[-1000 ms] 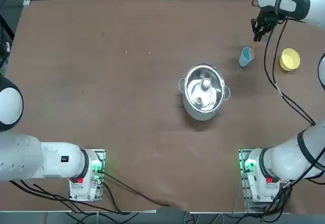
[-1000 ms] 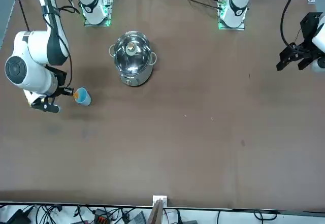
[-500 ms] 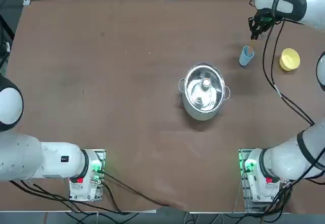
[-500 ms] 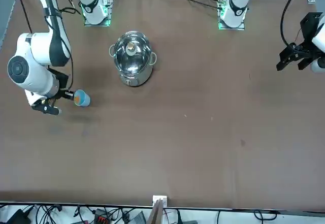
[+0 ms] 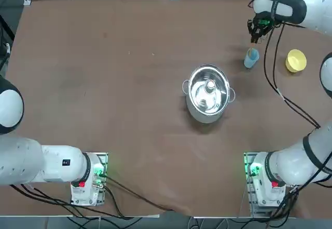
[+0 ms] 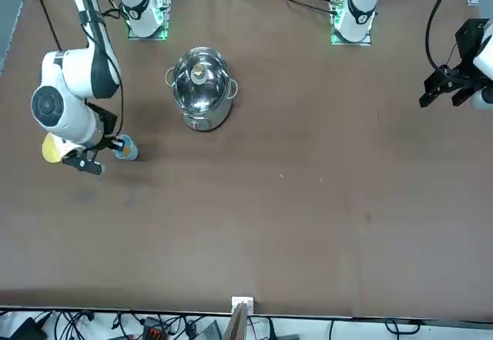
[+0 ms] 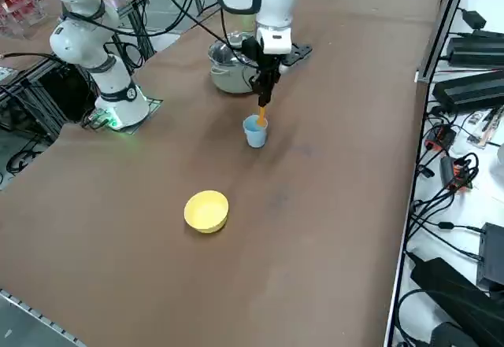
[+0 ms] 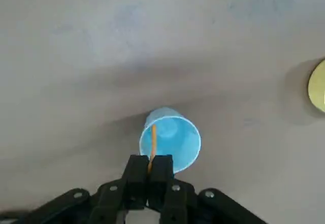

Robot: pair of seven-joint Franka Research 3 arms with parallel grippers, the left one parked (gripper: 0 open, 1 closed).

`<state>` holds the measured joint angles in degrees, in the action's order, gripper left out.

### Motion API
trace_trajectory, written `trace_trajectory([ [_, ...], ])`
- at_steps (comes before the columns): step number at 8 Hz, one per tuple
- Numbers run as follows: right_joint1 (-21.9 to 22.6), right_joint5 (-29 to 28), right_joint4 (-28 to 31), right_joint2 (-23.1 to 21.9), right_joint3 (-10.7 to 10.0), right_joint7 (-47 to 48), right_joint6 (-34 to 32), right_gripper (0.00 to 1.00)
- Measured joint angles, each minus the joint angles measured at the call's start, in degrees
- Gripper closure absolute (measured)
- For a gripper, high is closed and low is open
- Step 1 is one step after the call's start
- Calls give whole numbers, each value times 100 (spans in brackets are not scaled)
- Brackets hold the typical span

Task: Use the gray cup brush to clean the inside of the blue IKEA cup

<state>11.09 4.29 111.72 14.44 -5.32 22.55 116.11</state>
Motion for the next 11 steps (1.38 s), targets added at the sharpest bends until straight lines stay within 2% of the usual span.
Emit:
trace_trajectory([
  [4, -23, 33, -5, -95, -85, 19, -498, 96],
  [7, -173, 312, -15, -103, -124, 25, -503, 96],
  [11, -194, 356, -201, -40, -107, 102, -439, 96],
])
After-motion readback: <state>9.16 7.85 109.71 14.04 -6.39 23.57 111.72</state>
